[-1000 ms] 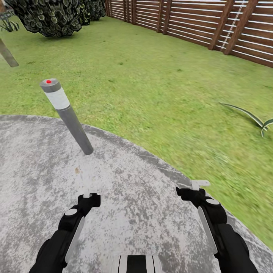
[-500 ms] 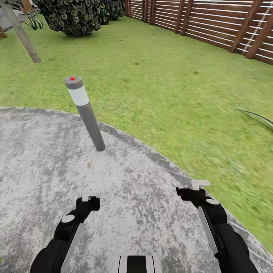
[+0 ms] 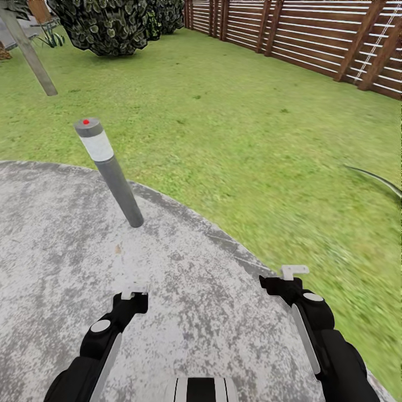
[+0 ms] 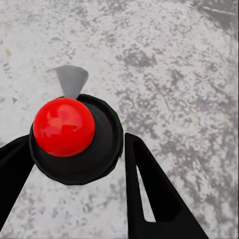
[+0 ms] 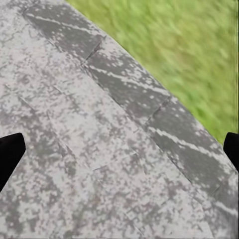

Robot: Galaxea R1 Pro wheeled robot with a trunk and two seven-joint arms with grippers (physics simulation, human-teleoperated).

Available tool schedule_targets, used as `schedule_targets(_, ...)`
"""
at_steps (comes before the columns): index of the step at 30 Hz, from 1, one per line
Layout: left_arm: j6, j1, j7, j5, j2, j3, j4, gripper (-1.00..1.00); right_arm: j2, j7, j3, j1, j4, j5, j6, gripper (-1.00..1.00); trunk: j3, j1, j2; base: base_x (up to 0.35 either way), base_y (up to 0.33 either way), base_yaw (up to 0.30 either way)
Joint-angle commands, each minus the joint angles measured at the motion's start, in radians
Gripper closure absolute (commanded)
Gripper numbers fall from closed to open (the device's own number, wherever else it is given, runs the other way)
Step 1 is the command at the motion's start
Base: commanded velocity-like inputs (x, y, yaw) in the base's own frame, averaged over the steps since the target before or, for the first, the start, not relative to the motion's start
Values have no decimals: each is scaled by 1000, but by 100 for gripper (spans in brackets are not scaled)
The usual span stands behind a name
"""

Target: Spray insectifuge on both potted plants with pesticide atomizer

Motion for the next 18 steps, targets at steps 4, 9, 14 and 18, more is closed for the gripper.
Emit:
schedule_targets(4, 6, 0, 1, 0, 0, 0, -1, 100, 0, 0, 1, 0, 0, 1, 5, -100, 6, 0, 0, 89, -187, 0)
schedule_targets(9, 6, -1, 1, -1, 0, 0, -1, 100, 0, 0, 1, 0, 1, 1, 5, -100, 13, 0, 0, 24, -38, 59)
schedule_targets(14, 6, -1, 2, -2, 0, 0, -1, 100, 0, 0, 1, 0, 1, 1, 5, -100, 21, 0, 0, 3, -6, 159)
schedule_targets(18, 5, -1, 2, -2, 0, 0, -1, 100, 0, -1, 1, 0, 1, 1, 5, -100, 25, 0, 0, 0, -1, 220)
